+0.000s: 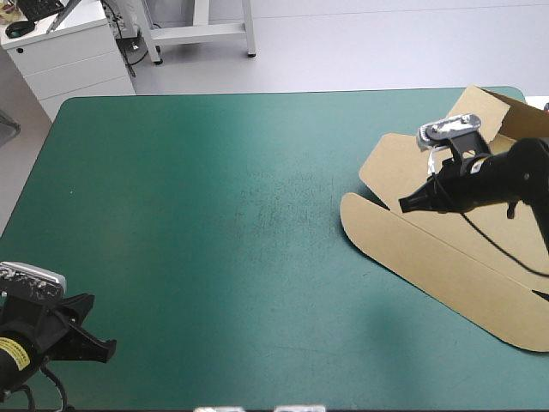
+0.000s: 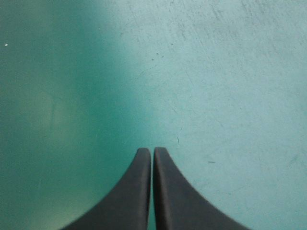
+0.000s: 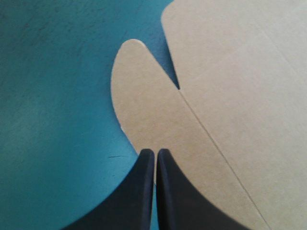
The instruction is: Fold the box
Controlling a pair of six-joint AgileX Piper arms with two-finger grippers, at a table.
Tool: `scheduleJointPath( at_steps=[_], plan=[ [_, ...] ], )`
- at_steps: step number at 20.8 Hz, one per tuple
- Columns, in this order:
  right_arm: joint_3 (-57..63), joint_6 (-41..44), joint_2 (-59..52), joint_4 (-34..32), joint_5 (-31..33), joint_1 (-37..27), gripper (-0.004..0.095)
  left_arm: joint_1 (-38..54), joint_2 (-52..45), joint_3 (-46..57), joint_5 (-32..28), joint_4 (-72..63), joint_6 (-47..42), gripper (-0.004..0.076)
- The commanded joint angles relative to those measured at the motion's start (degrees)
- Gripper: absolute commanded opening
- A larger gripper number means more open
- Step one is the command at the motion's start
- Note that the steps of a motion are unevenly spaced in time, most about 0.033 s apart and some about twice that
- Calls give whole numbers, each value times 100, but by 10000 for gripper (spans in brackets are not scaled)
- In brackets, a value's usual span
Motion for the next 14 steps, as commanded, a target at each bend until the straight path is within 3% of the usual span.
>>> scheduleJointPath(
  at_steps=[1, 7, 10, 14],
  plan=[
    [606, -103, -916, 96, -711, 262, -1, -20, -192, -128, -784, 47, -191, -4],
    [2398, -170, -2862, 239, -2263, 262, -1, -20, -1182, 223, -1439, 48, -191, -10],
    [3160, -551, -3779, 213, -2557, 262, -1, -20, -1882, 843, -2137, 48, -191, -10],
    [3785, -563, -4560, 213, -2933, 262, -1, -20, -2453, 1256, -2308, -57, -191, -10]
  ],
)
